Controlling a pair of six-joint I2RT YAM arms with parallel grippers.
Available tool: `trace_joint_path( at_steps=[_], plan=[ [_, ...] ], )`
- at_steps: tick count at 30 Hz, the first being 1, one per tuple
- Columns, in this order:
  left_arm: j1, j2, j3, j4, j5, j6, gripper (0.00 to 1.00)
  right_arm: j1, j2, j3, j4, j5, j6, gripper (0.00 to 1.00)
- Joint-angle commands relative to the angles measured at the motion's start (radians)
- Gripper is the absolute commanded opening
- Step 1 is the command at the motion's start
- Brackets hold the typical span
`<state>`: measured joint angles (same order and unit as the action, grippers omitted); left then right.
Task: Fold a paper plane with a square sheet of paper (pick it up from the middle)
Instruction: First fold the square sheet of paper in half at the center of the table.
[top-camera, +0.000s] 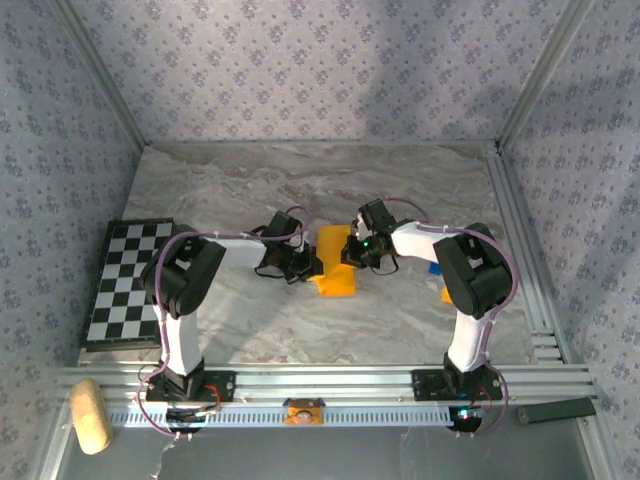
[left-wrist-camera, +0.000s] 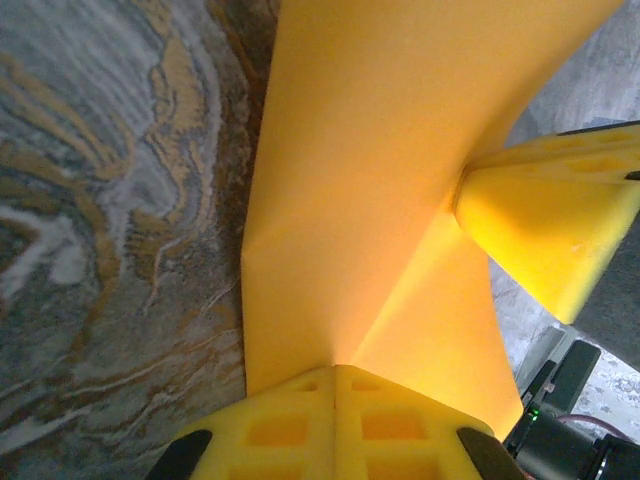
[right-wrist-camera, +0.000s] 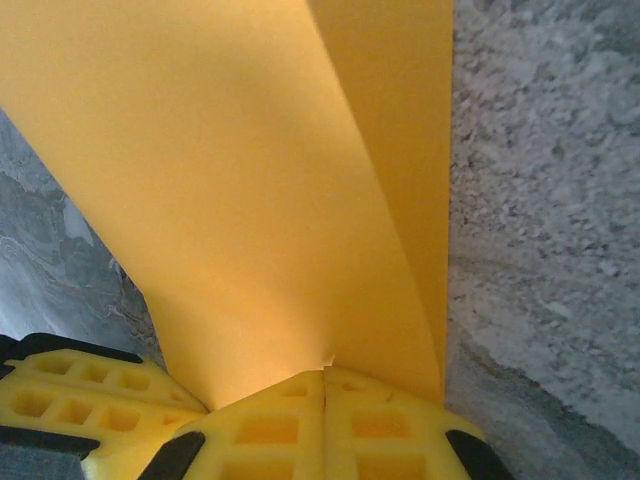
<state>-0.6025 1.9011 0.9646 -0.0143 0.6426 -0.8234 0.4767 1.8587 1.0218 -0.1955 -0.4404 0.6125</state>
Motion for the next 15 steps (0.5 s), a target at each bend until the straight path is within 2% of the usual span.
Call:
trace_joint_path(
  at_steps=[1,7,12,15],
  plan=[
    [-0.001,-0.03,-0.025,-0.05,-0.028,0.018,0.0,0.003,0.037,-0.045,-0.126,0.109,0.007,0.0],
    [-0.009,-0.102,-0.004,0.011,0.042,-0.026,0.02,0.0,0.028,-0.047,-0.133,0.115,0.007,0.0],
    [-0.016,-0.068,-0.011,0.063,0.093,-0.043,0.02,-0.001,0.028,-0.049,-0.132,0.115,0.009,0.0],
    [-0.019,-0.048,-0.032,0.055,0.079,-0.034,0.02,-0.002,0.022,-0.054,-0.134,0.119,0.009,0.0]
  ],
)
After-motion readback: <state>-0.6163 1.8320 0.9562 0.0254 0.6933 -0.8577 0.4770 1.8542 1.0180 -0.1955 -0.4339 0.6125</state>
